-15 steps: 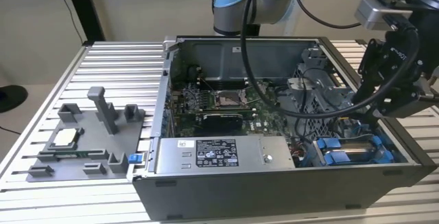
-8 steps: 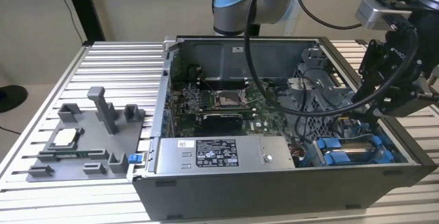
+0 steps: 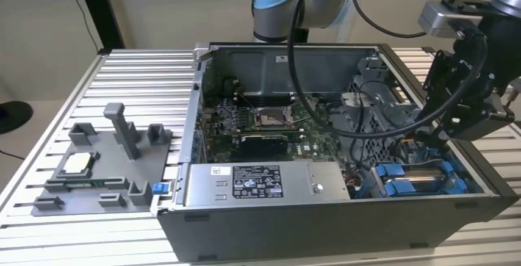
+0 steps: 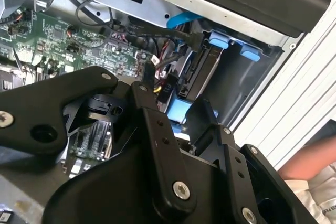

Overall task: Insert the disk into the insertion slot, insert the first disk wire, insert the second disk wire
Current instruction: 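Insert the first disk wire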

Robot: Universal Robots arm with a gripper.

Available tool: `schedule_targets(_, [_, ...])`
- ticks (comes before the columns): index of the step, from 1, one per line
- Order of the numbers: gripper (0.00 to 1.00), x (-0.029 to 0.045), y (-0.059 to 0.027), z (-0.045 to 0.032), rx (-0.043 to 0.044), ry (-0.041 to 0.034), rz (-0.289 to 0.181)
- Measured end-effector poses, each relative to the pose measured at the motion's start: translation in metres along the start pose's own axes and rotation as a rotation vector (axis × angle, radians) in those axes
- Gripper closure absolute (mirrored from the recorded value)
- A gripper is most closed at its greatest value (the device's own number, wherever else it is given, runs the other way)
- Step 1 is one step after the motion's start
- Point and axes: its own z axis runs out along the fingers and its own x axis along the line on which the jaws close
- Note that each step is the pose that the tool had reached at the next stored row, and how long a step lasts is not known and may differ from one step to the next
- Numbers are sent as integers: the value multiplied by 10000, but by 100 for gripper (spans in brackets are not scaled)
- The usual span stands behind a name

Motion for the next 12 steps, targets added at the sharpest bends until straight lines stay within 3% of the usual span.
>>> schedule_targets(4, [0,-44,-2,13,-8,64,20])
schedule_targets(8, [0,-51,-14,14,21,237,34])
schedule_targets(9, [100,-51,-14,14,22,248,35])
schedule_targets(12, [100,-51,-15,14,23,251,34])
